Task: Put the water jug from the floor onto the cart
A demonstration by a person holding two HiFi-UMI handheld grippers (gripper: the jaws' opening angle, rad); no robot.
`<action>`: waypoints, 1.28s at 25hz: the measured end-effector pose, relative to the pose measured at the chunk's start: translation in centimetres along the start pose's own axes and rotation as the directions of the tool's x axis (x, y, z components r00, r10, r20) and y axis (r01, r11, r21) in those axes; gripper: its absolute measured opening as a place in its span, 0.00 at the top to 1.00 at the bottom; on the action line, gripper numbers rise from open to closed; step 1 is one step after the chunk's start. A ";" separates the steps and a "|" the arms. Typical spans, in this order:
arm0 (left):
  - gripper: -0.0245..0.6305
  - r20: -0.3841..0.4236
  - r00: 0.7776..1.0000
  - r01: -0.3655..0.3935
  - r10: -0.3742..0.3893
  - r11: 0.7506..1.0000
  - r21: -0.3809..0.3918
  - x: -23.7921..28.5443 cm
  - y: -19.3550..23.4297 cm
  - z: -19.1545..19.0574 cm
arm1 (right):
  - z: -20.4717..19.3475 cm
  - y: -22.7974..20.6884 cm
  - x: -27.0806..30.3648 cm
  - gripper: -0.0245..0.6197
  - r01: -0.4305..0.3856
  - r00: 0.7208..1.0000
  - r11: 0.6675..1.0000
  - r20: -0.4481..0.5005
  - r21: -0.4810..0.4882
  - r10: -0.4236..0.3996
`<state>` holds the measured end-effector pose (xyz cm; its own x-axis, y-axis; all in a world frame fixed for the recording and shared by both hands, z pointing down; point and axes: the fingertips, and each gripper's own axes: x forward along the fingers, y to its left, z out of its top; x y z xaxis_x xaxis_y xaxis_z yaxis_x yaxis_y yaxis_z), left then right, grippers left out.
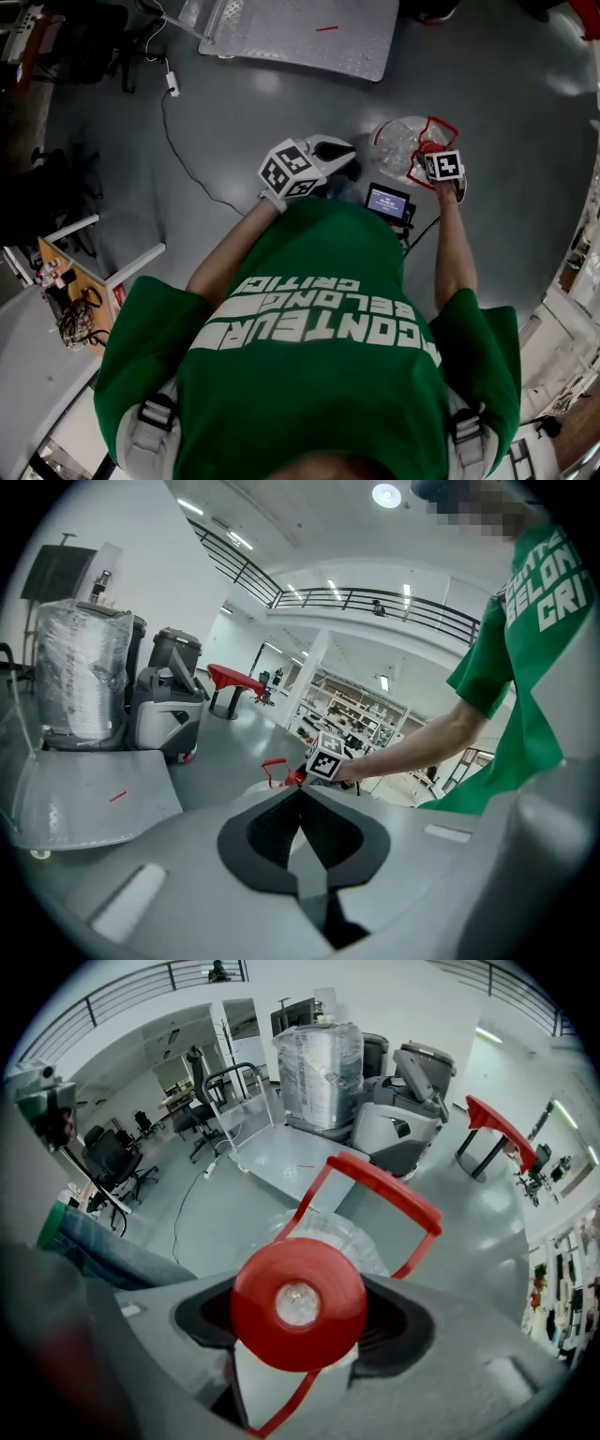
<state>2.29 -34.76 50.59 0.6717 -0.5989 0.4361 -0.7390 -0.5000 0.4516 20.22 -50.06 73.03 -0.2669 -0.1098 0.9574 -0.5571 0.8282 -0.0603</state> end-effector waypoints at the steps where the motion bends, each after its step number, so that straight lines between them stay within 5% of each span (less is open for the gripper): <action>1: 0.94 0.004 1.000 -0.004 0.004 1.000 0.003 0.2 -0.3 0.2 | -0.1 -0.1 -0.1 0.49 0.000 1.000 1.000 0.000 -0.003 0.000; 10: 0.94 0.025 0.999 -0.035 0.035 0.999 0.000 0.6 0.3 0.9 | 1.6 -1.3 0.9 0.49 -0.012 1.000 0.999 -0.018 -0.046 0.011; 32: 0.94 0.066 0.997 -0.027 0.027 1.000 -0.006 -2.4 12.4 6.3 | 15.3 -2.3 3.8 0.49 0.016 0.999 0.997 -0.032 -0.075 -0.018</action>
<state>-8.85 -43.47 50.21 0.6462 -0.6522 0.3962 -0.7566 -0.4800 0.4440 8.50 -60.82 72.51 -0.2319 -0.1073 0.9668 -0.5011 0.8651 -0.0241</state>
